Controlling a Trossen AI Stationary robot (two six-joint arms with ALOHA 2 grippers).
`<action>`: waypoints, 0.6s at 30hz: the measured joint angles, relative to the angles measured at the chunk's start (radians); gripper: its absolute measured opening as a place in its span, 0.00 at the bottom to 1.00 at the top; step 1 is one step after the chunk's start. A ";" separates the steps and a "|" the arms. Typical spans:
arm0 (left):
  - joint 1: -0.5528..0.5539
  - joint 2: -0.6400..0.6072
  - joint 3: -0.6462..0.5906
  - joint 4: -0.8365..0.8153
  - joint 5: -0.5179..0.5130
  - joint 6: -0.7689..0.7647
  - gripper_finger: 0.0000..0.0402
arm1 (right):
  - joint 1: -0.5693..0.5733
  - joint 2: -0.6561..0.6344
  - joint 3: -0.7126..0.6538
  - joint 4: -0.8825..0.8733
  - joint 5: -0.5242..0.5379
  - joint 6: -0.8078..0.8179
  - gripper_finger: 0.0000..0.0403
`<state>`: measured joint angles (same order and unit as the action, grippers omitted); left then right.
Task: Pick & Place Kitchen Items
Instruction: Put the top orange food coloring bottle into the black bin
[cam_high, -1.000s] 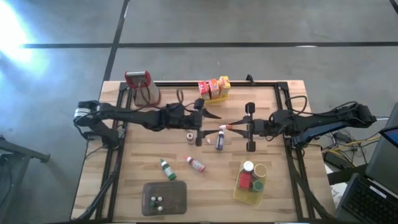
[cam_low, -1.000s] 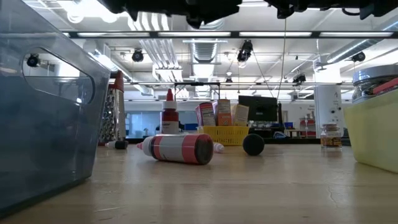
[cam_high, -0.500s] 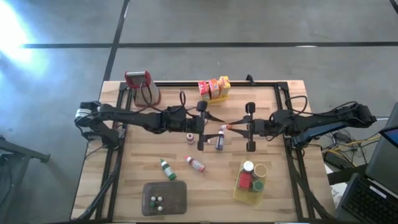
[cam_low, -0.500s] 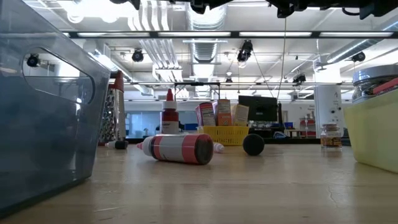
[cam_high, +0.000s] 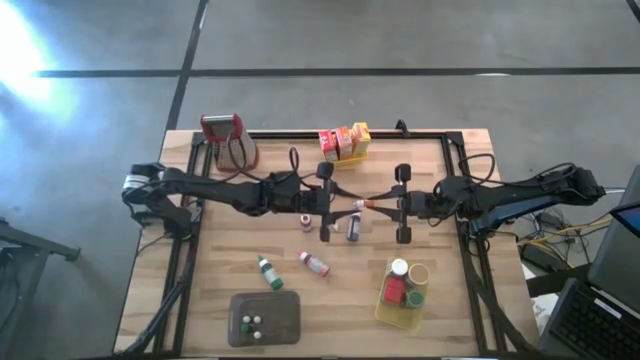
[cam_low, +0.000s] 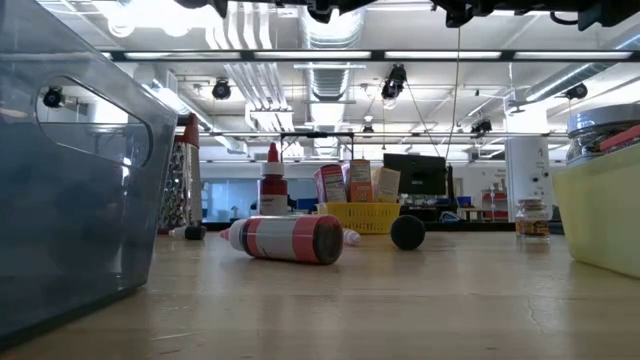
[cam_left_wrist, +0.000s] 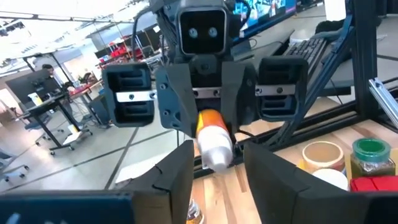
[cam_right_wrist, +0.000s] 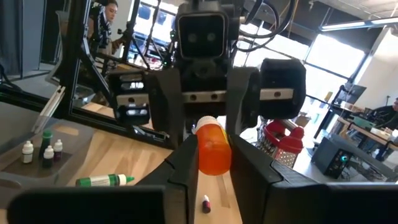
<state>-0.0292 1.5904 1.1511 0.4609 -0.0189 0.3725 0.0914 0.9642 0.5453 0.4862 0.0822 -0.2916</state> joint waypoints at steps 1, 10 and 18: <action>0.000 0.003 -0.001 0.001 0.000 0.000 0.36 | 0.000 0.000 0.000 0.000 0.000 0.000 0.17; 0.000 0.015 -0.002 0.043 0.001 0.004 0.34 | 0.000 0.000 0.000 -0.001 0.000 0.001 0.22; 0.000 0.015 -0.002 0.058 0.004 0.005 0.34 | 0.000 0.000 0.000 -0.003 0.000 -0.002 0.17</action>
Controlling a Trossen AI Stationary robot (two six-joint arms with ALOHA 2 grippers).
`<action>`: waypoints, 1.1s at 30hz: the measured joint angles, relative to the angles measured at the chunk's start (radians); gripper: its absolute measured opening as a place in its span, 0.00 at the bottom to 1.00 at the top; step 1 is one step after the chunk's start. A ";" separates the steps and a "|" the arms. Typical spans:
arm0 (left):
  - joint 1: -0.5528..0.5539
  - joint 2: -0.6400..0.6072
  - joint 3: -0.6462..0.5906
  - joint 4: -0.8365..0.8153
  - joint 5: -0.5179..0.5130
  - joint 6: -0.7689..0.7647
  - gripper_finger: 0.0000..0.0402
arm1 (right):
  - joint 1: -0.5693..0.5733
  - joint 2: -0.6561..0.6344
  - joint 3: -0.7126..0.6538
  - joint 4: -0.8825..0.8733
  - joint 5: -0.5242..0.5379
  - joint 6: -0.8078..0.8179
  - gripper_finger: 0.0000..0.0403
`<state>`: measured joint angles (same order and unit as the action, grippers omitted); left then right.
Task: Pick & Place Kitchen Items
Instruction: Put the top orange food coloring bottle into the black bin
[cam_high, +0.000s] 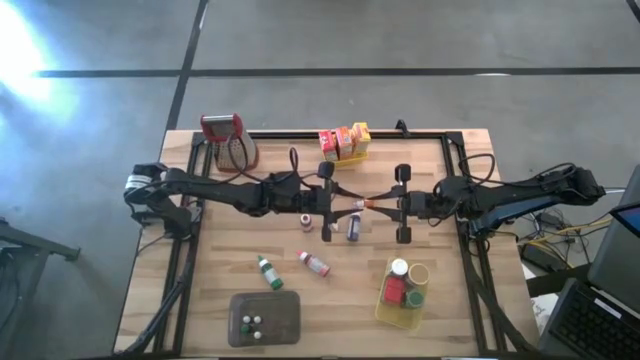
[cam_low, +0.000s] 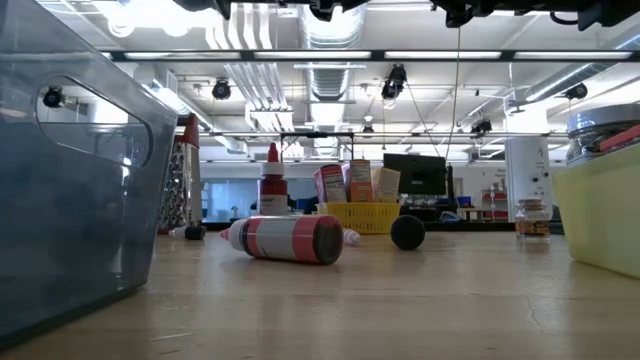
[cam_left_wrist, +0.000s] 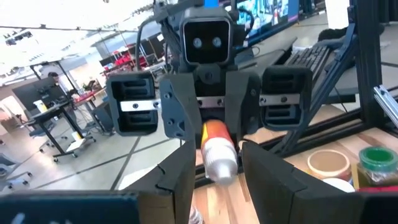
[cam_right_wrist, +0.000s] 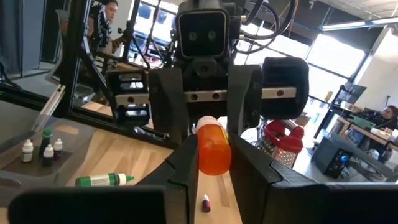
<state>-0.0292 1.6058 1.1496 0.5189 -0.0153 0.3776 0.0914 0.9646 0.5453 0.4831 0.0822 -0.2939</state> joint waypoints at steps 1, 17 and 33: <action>0.000 0.000 0.000 0.005 0.004 0.000 0.34 | 0.000 0.000 0.000 0.000 0.000 0.000 0.17; 0.000 0.000 -0.002 0.004 0.006 0.006 0.26 | 0.000 0.000 0.000 0.000 0.000 -0.002 0.18; 0.001 -0.020 -0.001 -0.050 -0.009 -0.028 0.15 | -0.001 -0.004 -0.001 -0.027 0.000 0.034 0.20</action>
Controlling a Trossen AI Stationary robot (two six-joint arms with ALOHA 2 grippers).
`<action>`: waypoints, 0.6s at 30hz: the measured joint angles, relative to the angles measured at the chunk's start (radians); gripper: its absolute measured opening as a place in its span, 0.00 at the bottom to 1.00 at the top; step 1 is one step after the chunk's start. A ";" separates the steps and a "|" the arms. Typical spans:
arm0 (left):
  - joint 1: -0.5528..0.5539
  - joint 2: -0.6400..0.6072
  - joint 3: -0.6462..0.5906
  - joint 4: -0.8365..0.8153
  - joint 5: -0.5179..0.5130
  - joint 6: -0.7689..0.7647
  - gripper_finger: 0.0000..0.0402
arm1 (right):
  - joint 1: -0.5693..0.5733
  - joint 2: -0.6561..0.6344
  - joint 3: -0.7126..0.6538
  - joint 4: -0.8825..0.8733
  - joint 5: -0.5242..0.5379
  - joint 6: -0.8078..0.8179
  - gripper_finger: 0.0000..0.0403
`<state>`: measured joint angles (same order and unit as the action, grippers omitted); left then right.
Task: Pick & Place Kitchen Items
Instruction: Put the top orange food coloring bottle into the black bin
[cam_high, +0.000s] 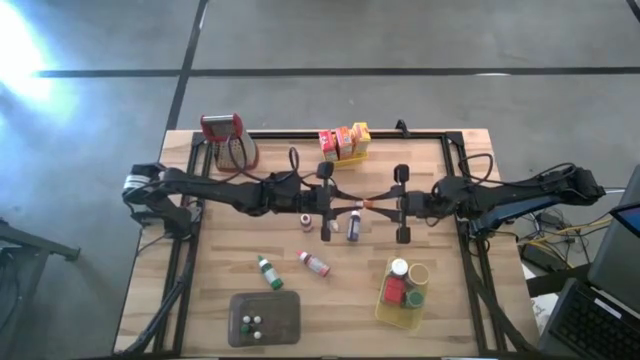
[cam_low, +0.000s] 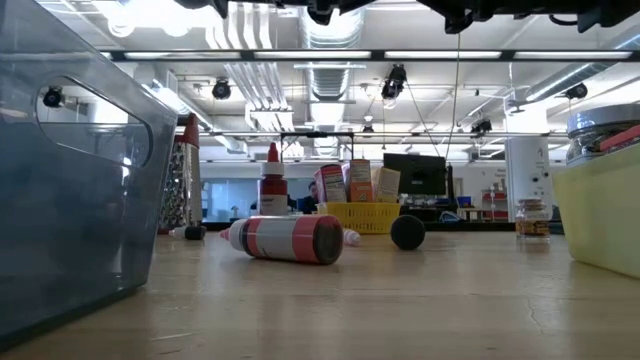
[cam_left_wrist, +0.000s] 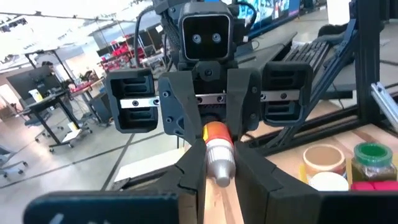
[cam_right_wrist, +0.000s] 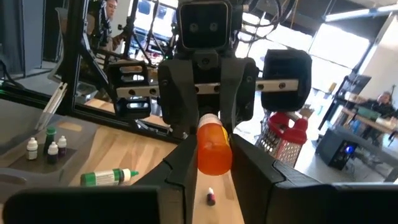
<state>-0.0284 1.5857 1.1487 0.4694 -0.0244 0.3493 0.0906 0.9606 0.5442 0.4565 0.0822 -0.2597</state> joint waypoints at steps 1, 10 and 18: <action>0.000 -0.007 0.001 -0.016 -0.003 0.002 0.15 | 0.000 -0.004 0.000 -0.015 0.001 0.010 0.22; 0.000 -0.094 0.002 -0.195 -0.033 -0.011 0.15 | 0.000 -0.079 -0.001 -0.136 0.049 0.105 0.41; 0.001 -0.193 0.126 -0.803 -0.134 -0.123 0.15 | 0.000 -0.267 0.003 -0.455 0.509 0.274 0.51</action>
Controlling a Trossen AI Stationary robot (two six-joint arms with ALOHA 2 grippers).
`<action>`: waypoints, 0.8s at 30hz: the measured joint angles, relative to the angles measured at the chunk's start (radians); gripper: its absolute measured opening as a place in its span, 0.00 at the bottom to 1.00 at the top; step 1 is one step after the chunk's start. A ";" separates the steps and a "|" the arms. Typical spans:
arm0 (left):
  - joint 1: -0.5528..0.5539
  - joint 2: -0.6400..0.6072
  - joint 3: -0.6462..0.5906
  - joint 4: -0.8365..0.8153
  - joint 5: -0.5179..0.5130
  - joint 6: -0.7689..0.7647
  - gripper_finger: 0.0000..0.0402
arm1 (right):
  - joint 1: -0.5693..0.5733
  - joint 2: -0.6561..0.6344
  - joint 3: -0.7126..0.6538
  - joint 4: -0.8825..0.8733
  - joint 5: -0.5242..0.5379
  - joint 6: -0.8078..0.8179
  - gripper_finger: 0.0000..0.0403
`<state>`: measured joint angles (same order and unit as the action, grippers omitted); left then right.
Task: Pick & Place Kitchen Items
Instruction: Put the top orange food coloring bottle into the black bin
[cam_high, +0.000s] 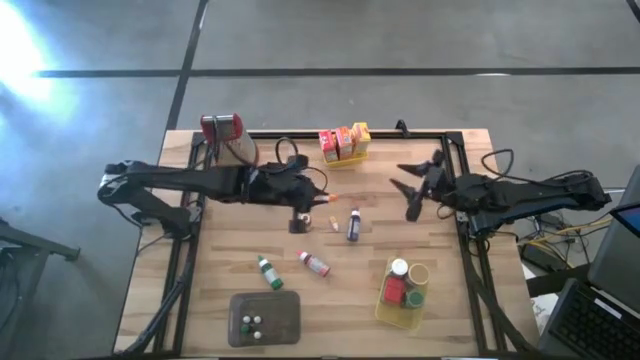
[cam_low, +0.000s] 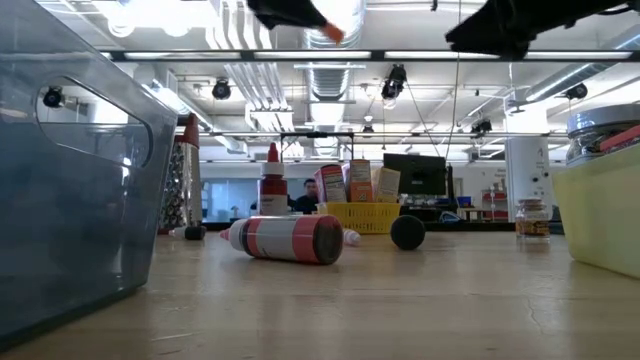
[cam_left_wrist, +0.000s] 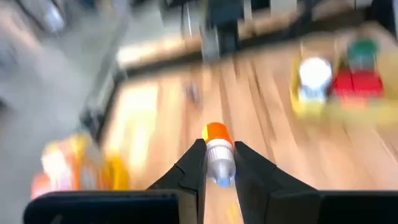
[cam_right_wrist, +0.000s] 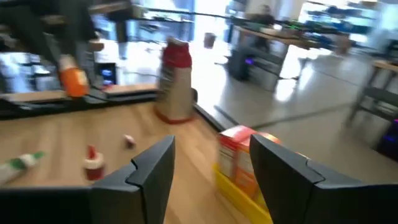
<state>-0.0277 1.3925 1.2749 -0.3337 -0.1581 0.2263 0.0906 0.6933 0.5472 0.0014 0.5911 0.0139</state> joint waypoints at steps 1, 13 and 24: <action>0.000 -0.005 0.027 -0.089 0.000 -0.033 0.15 | 0.001 -0.022 0.000 -0.029 0.026 0.002 0.51; -0.041 -0.009 0.295 -0.683 0.023 -0.395 0.16 | 0.001 -0.128 0.000 -0.050 0.040 -0.153 0.57; -0.202 -0.005 0.322 -0.878 0.077 -0.627 0.17 | 0.001 -0.127 0.000 -0.050 0.038 -0.171 0.65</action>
<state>-0.2302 1.3877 1.5970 -1.2118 -0.0809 -0.4004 0.0914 0.5661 0.5468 -0.0483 0.6292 -0.1576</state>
